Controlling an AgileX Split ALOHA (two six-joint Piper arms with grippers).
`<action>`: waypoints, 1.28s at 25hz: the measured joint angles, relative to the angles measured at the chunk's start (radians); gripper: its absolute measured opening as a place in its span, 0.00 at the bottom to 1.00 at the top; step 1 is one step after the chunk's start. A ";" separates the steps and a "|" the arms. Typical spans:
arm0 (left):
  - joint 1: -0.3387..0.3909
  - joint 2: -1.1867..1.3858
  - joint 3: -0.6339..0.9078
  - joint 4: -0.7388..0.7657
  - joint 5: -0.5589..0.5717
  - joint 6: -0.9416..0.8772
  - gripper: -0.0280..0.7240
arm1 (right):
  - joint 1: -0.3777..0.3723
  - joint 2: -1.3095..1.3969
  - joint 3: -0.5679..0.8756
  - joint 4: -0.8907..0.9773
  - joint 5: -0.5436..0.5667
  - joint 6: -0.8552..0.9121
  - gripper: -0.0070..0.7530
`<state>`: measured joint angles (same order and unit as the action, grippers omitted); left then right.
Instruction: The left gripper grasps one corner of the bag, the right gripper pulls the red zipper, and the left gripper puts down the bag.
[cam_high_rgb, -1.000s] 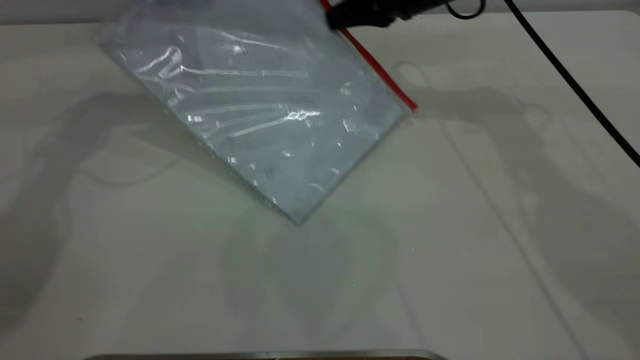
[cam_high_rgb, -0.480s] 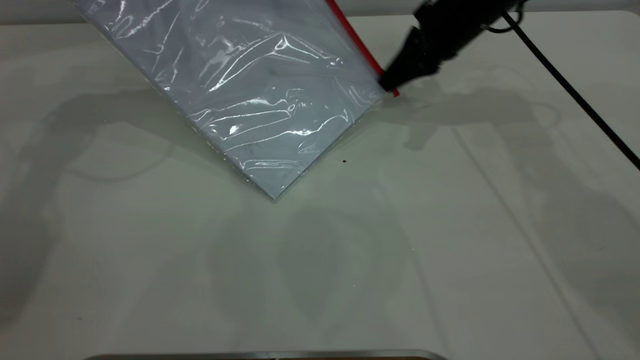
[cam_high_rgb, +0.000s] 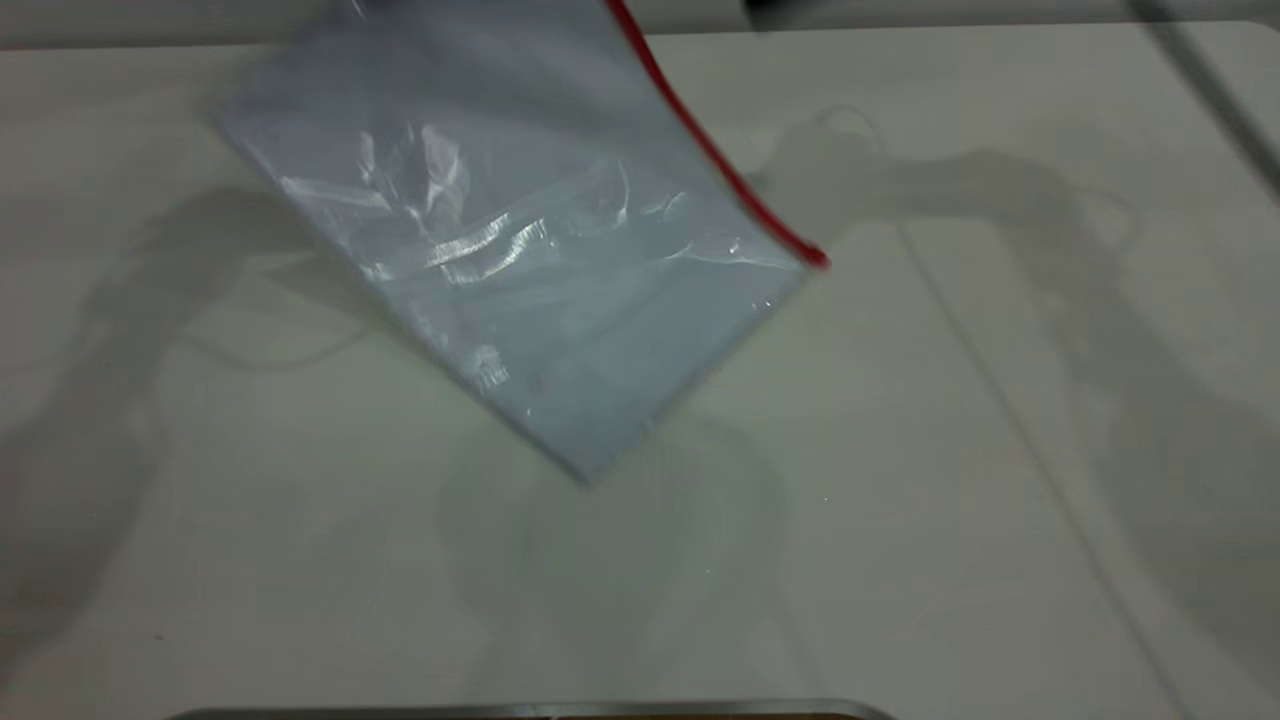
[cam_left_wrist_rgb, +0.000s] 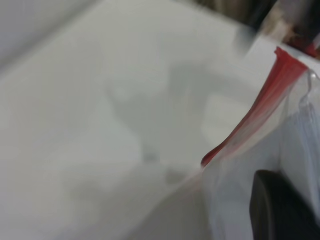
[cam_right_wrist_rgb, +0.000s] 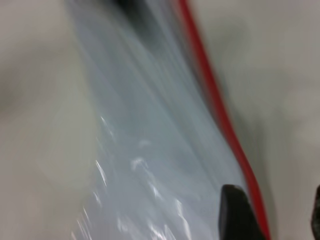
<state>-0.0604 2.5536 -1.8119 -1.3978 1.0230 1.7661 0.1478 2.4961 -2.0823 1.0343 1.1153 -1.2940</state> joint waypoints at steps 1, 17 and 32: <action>-0.012 0.021 0.000 0.012 -0.038 -0.049 0.16 | 0.000 -0.035 -0.020 0.029 0.039 0.025 0.58; 0.140 -0.359 0.000 0.209 0.144 -0.821 0.78 | 0.000 -0.563 -0.007 -0.409 0.120 0.799 0.55; 0.131 -1.132 0.158 1.049 0.145 -1.326 0.79 | 0.000 -1.249 0.828 -0.703 0.120 0.985 0.54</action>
<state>0.0711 1.4218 -1.6539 -0.3491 1.1677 0.4406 0.1478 1.2469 -1.2547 0.3318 1.2349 -0.3089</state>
